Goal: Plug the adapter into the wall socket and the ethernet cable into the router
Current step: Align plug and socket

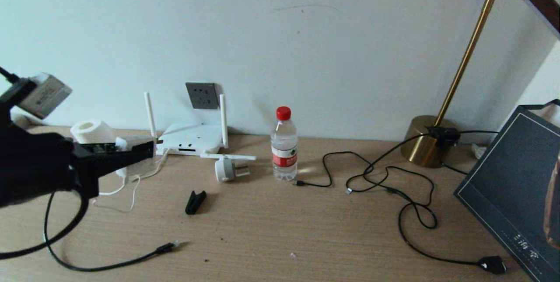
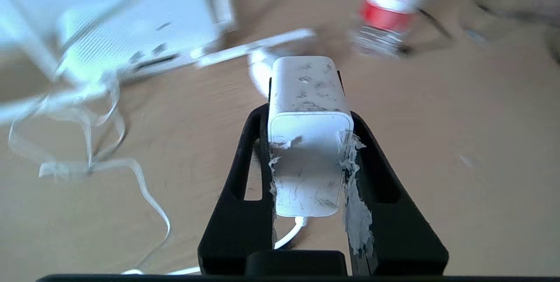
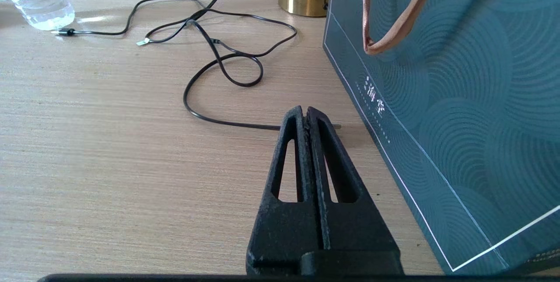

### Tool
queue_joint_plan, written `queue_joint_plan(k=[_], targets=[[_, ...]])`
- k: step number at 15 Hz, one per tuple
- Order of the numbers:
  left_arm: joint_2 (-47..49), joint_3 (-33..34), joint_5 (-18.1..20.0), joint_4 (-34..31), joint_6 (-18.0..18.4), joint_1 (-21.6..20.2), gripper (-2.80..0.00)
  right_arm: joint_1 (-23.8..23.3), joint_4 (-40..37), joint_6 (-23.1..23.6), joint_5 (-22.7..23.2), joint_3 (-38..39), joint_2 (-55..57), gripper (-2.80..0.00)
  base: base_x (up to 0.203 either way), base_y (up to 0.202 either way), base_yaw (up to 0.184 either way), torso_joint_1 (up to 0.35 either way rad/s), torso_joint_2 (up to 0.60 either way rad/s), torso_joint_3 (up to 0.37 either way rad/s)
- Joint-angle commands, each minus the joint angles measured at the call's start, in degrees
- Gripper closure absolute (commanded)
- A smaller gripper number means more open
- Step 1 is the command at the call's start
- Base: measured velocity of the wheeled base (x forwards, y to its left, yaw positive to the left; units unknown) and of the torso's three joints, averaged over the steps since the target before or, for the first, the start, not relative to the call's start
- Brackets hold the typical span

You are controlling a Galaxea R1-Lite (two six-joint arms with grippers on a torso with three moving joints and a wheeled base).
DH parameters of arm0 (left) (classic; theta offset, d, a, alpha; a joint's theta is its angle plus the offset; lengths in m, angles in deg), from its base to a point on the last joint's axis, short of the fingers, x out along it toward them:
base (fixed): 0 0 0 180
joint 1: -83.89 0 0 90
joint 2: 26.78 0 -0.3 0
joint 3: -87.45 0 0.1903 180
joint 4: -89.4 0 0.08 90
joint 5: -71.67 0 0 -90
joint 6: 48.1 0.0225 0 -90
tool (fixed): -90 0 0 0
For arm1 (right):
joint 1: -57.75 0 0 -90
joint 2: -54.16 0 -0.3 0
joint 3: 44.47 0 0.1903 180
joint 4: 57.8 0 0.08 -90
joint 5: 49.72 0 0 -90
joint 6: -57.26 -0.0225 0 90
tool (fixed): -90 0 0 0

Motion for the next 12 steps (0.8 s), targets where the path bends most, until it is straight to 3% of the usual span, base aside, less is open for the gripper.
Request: queue_joint_plan(k=[1, 4, 8, 10, 12], targets=[[1.4, 12.0, -5.0, 22.8, -4.6, -0.4, 0.0, 0.0, 0.0, 0.0, 0.0, 0.0, 0.0, 0.0, 0.0, 0.0, 0.0, 0.0, 0.0, 0.0], [11.9, 16.6, -10.6, 41.1, -8.3, -1.0, 0.0, 0.0, 0.0, 0.0, 0.0, 0.0, 0.0, 0.0, 0.0, 0.0, 0.0, 0.0, 0.0, 0.0], [30.5, 17.3, -13.5, 63.0, -9.8, -2.0, 0.0, 0.0, 0.0, 0.0, 0.0, 0.0, 0.0, 0.0, 0.0, 0.0, 0.0, 0.0, 0.0, 0.0], [41.5, 15.4, -14.4, 73.9, -9.2, -2.2, 0.0, 0.0, 0.0, 0.0, 0.0, 0.0, 0.0, 0.0, 0.0, 0.0, 0.0, 0.0, 0.0, 0.0], [48.5, 8.9, -14.8, 79.7, -8.1, -2.7, 0.0, 0.0, 0.0, -0.1, 0.0, 0.0, 0.0, 0.0, 0.0, 0.0, 0.0, 0.0, 0.0, 0.0]])
